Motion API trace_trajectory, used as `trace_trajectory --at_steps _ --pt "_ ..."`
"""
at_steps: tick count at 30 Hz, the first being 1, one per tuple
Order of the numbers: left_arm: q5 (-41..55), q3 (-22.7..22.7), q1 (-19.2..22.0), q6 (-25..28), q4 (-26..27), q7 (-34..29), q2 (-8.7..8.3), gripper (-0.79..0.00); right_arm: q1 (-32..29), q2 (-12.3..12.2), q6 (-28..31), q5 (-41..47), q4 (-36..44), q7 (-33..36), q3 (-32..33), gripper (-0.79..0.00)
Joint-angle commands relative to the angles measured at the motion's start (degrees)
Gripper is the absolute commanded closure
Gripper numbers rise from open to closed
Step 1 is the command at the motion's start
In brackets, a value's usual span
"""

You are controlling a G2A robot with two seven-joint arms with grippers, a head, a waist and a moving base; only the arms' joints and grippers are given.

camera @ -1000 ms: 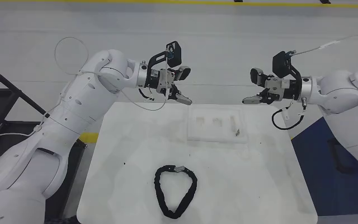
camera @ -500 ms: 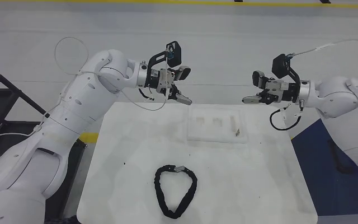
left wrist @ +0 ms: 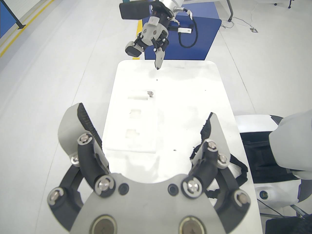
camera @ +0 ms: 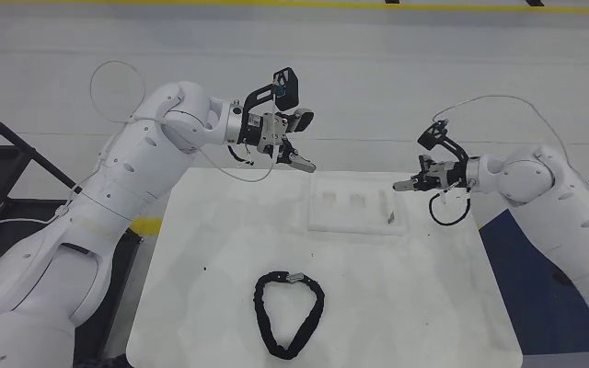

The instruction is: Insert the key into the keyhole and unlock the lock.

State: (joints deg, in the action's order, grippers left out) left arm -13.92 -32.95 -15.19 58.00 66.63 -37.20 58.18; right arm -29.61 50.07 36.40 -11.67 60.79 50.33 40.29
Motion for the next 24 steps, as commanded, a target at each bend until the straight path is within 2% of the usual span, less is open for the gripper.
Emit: trace_trajectory --at_steps 1,4,7,15,24 --pt "0.01 0.0 0.0 0.0 0.0 0.0 0.0 -0.785 0.56 0.82 -3.45 -0.78 -1.45 1.37 -1.38 -0.785" --pt "0.01 0.0 0.0 0.0 0.0 0.0 0.0 -0.785 1.27 2.48 -8.39 -0.67 -4.03 3.47 -3.73 -0.785" --pt "0.01 0.0 0.0 0.0 0.0 0.0 0.0 -0.785 1.88 4.2 -10.97 0.62 -6.71 5.07 -5.65 -0.785" --pt "0.01 0.0 0.0 0.0 0.0 0.0 0.0 -0.785 3.08 8.43 -15.71 3.89 -12.86 8.38 -9.3 -0.785" --pt "0.01 0.0 0.0 0.0 0.0 0.0 0.0 -0.785 3.56 12.6 -21.9 4.9 -18.0 8.78 -11.99 -0.785"
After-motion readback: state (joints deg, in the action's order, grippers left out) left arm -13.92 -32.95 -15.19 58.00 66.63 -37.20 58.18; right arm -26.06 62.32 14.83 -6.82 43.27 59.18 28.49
